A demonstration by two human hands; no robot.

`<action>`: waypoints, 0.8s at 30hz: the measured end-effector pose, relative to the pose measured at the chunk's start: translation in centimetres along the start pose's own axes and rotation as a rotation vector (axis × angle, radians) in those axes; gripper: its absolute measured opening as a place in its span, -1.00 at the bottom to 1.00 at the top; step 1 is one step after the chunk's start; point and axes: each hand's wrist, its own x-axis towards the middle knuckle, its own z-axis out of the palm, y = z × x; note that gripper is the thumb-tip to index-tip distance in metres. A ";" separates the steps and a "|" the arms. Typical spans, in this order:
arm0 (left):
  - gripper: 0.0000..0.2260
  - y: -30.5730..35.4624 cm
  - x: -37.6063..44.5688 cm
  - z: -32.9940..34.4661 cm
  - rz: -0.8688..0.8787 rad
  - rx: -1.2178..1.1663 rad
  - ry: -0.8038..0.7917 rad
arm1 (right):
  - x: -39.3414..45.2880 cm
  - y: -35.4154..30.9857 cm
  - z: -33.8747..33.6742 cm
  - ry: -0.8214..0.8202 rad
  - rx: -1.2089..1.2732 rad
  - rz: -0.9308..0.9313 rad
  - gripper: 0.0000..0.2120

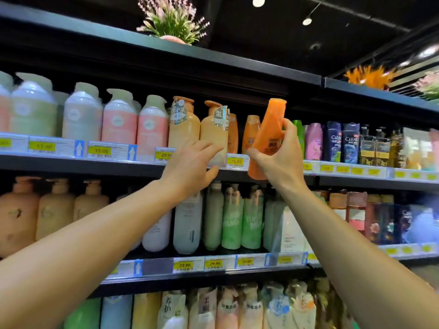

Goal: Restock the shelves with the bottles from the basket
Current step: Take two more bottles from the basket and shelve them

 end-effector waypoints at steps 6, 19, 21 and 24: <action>-0.58 1.0 -0.2 2.6 -0.027 0.221 0.034 | 4.4 1.6 1.4 0.001 0.086 -0.054 -0.18; -0.46 0.5 -0.3 3.5 -0.082 0.394 0.043 | 6.7 3.9 6.1 -0.122 0.003 -0.028 -0.22; -0.46 0.5 -0.2 3.5 -0.086 0.391 0.037 | 6.6 4.2 6.5 -0.152 -0.072 -0.004 -0.22; -0.47 0.5 -0.3 3.5 -0.093 0.381 0.036 | 6.5 4.4 7.0 -0.186 -0.168 0.015 -0.20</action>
